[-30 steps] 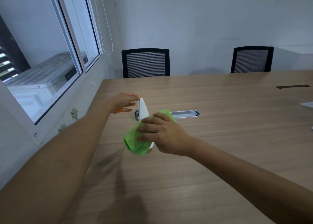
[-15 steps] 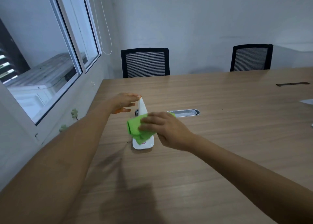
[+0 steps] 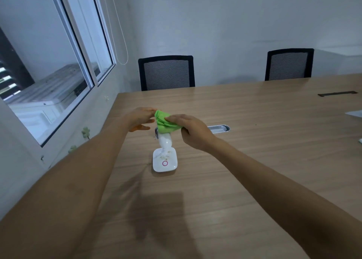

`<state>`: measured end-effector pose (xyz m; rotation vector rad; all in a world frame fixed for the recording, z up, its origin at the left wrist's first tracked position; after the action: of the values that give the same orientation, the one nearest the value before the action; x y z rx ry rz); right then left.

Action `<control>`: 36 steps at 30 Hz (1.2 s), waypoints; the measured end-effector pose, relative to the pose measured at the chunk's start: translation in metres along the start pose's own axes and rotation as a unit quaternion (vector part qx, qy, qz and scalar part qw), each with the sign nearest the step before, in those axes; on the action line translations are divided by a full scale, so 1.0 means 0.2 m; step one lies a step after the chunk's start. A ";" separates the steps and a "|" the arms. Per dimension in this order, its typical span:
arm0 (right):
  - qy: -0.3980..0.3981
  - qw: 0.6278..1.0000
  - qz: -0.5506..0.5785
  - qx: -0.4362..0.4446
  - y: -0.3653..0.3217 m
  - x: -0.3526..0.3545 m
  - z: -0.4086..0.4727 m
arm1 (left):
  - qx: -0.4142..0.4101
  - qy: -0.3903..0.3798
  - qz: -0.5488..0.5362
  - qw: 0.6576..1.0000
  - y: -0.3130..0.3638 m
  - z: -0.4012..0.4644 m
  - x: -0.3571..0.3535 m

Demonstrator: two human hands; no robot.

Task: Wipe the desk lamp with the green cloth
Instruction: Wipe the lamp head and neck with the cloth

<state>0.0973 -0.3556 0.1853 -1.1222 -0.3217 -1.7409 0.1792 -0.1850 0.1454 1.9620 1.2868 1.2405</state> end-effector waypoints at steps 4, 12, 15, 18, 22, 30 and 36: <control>-0.012 0.997 -0.038 0.065 -0.12 -0.03 -0.17 | 0.000 0.004 -0.008 1.000 -0.01 0.01 0.00; 0.050 0.982 -0.115 0.141 -0.17 0.03 -0.36 | 0.005 0.000 -0.010 1.000 0.00 0.00 0.01; 0.109 0.994 -0.031 0.001 -0.01 0.06 -0.18 | 0.006 0.004 -0.017 1.000 -0.01 0.00 0.00; 0.072 0.994 0.044 -0.065 0.04 0.00 -0.05 | 0.002 0.010 -0.010 1.000 0.00 0.00 0.00; 0.019 1.000 0.017 -0.002 -0.09 -0.11 -0.13 | 0.000 0.000 -0.014 1.000 -0.02 0.00 0.01; 0.044 0.977 -0.148 0.147 -0.23 0.06 -0.35 | 0.002 0.005 -0.007 1.000 0.00 -0.01 0.00; 0.012 0.996 -0.091 0.000 -0.08 0.09 -0.01 | -0.008 -0.001 -0.002 1.000 0.01 -0.01 0.00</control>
<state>0.0827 -0.3603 0.2035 -1.0985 -0.4208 -1.9132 0.1778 -0.1865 0.1468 1.9479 1.2746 1.2446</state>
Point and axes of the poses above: each hand's wrist, its own z-axis towards the middle knuckle, its own x-axis out of the back of the hand, y = z × x, the point moved 7 cm from there along z, towards the middle knuckle, and after that the axes turned 12 degrees about x, right-handed, at the moved point
